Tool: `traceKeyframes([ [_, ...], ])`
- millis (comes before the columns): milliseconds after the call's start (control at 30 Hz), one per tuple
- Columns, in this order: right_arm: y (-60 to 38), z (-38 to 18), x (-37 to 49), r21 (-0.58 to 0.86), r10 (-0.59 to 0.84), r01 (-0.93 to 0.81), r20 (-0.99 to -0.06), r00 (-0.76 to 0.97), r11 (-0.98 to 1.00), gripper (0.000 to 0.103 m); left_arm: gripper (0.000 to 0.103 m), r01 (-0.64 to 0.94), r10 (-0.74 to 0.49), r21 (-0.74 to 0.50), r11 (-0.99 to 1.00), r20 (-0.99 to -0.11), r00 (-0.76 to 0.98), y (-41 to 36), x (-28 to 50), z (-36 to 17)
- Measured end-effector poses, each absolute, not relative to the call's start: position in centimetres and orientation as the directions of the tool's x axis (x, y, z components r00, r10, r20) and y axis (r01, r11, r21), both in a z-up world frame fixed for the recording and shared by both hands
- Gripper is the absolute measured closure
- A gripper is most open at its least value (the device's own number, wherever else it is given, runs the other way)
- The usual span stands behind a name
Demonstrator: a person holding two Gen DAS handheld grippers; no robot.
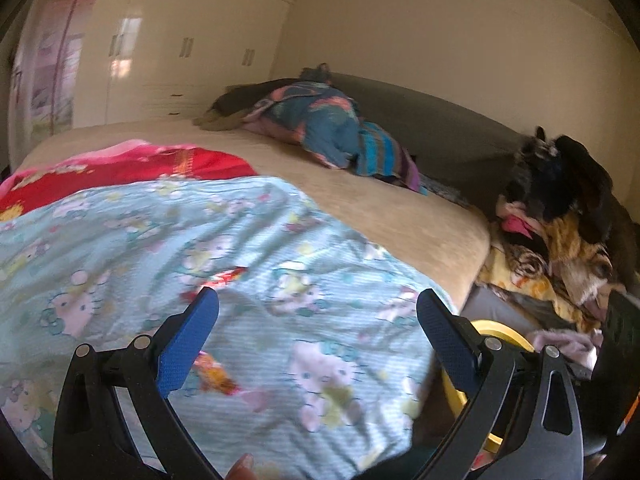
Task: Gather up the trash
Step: 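Move both tools back over the last wrappers on the bedsheet, then grasp the orange snack bar with the right tool while the left tool grasps the red wrapper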
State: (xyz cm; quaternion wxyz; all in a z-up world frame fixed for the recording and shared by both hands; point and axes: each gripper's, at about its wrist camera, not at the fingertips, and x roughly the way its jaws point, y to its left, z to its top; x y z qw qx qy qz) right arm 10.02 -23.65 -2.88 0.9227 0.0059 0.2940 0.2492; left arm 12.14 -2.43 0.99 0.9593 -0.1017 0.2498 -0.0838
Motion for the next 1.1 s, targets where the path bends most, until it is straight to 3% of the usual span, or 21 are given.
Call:
traceKeyframes([
  [433,-13.3,-5.1,14.2,0.116,0.553,-0.638,-0.629,0.546,0.761,0.026,0.007,-0.093,-0.105,-0.32,0.943,-0.551,0.828,8.7,15.4,-1.6],
  [633,-8.5,-8.1,17.0,0.143,0.563,-0.701,-0.715,0.415,0.699,0.042,0.009,-0.091,-0.121,-0.311,0.946,-0.6,0.791,10.7,18.1,-3.3],
  [700,-7.4,-9.0,17.8,0.157,0.559,-0.707,-0.736,0.382,0.689,0.045,0.021,-0.073,-0.137,-0.306,0.949,-0.612,0.779,10.7,19.1,-3.8],
  [800,-6.1,-10.2,18.8,0.165,0.552,-0.718,-0.759,0.346,0.676,0.052,0.028,-0.045,-0.165,-0.298,0.954,-0.642,0.749,10.2,20.9,-4.9],
  [900,-5.1,-11.5,19.6,0.193,0.553,-0.722,-0.777,0.301,0.664,0.062,0.033,-0.01,-0.192,-0.282,0.959,-0.679,0.708,9.4,23.1,-6.5],
  [967,-4.9,-12.2,19.9,0.201,0.55,-0.724,-0.785,0.283,0.66,0.075,0.036,0.011,-0.217,-0.289,0.957,-0.694,0.686,8.9,24.2,-7.4],
  [1100,-5.3,-12.6,19.9,0.222,0.568,-0.723,-0.776,0.275,0.654,0.081,0.04,0.035,-0.229,-0.273,0.961,-0.722,0.653,7.9,26.5,-8.8],
])
